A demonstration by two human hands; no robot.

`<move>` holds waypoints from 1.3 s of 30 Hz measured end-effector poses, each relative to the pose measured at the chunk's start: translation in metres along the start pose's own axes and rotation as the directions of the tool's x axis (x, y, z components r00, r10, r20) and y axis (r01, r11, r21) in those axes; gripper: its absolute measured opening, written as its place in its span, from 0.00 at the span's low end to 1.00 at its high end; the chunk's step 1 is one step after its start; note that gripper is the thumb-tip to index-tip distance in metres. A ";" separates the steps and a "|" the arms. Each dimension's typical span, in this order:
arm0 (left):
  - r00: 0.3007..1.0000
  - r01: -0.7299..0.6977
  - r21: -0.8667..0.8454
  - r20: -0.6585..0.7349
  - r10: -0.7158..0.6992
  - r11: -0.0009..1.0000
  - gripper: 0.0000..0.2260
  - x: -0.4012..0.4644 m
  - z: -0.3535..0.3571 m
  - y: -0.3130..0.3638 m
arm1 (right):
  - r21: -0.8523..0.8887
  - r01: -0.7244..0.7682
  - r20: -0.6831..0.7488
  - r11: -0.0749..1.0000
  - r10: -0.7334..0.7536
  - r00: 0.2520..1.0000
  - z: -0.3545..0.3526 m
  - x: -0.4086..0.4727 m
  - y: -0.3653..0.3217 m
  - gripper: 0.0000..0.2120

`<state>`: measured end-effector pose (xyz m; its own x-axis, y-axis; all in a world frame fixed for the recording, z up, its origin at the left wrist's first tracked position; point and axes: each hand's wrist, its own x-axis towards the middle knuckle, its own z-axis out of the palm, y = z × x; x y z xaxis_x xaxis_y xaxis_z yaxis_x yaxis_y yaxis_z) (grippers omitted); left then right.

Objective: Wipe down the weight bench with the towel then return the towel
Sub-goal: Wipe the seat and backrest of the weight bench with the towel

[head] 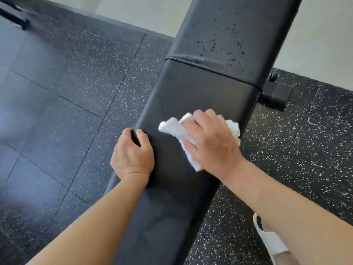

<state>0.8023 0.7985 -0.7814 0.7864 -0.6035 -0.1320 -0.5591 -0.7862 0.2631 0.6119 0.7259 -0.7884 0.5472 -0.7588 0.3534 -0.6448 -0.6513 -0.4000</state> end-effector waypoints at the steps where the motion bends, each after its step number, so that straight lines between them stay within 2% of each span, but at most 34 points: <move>1: 1.000 -0.003 -0.003 0.002 0.003 1.000 0.19 0.000 -0.001 0.001 | -0.018 -0.010 -0.010 1.000 0.010 1.000 0.003 0.023 0.012 0.08; 6: 0.999 0.025 -0.024 0.025 -0.025 0.999 0.23 -0.002 -0.004 0.007 | -0.006 -0.046 0.031 0.999 0.046 0.998 0.046 0.124 0.013 0.09; 12: 0.999 0.039 -0.014 0.037 -0.039 0.999 0.22 0.000 -0.006 0.008 | -0.066 0.074 0.168 0.995 -0.062 0.984 0.095 0.191 -0.024 0.05; 17: 0.999 0.023 -0.003 0.031 -0.023 1.000 0.20 -0.001 -0.004 0.005 | 0.085 0.118 0.071 0.989 -0.124 0.990 0.079 0.167 -0.016 0.10; 20: 1.000 0.009 0.007 0.020 -0.009 1.000 0.21 0.000 -0.004 0.004 | 0.155 0.174 0.061 0.973 -0.185 0.981 0.059 0.129 -0.012 0.06; 26: 1.000 -0.008 -0.012 0.006 0.008 1.000 0.20 -0.002 -0.004 0.002 | 0.127 0.308 0.115 0.943 -0.323 0.940 0.003 0.055 0.030 0.08; 28: 1.000 -0.023 -0.022 -0.012 0.023 1.000 0.17 -0.001 -0.003 0.001 | 0.032 0.231 0.084 0.972 -0.233 0.969 -0.006 0.061 0.053 0.08; 30: 0.999 -0.035 -0.031 -0.019 0.035 0.999 0.15 -0.001 -0.003 0.000 | -0.063 0.035 0.042 0.997 -0.033 0.999 -0.008 0.074 0.070 0.09; 32: 0.999 -0.040 -0.037 -0.007 0.039 0.999 0.15 -0.001 -0.003 -0.001 | -0.127 -0.143 0.006 0.982 0.145 0.989 0.000 0.080 0.066 0.11; 34: 0.998 -0.051 -0.071 0.039 0.053 0.996 0.15 -0.001 -0.007 -0.004 | -0.181 -0.244 -0.020 0.953 0.245 0.969 0.013 0.075 0.038 0.12; 35: 0.995 -0.055 -0.128 0.081 0.066 0.990 0.15 0.000 -0.010 -0.007 | -0.172 -0.256 -0.028 0.951 0.255 0.967 0.019 0.068 0.017 0.11; 37: 0.981 -0.017 -0.348 0.176 0.083 0.938 0.14 0.003 -0.022 -0.019 | -0.116 -0.169 0.003 0.979 0.171 0.985 0.036 0.044 -0.034 0.09; 39: 0.967 0.043 -0.529 0.237 0.099 0.848 0.15 0.002 -0.041 -0.048 | -0.073 -0.056 0.114 0.996 0.064 0.991 0.049 0.015 -0.091 0.15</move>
<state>0.8414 0.8409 -0.7551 0.6426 -0.6926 -0.3277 -0.3017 -0.6219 0.7226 0.7048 0.7729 -0.7880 0.5621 -0.7951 0.2279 -0.7118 -0.6053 -0.3563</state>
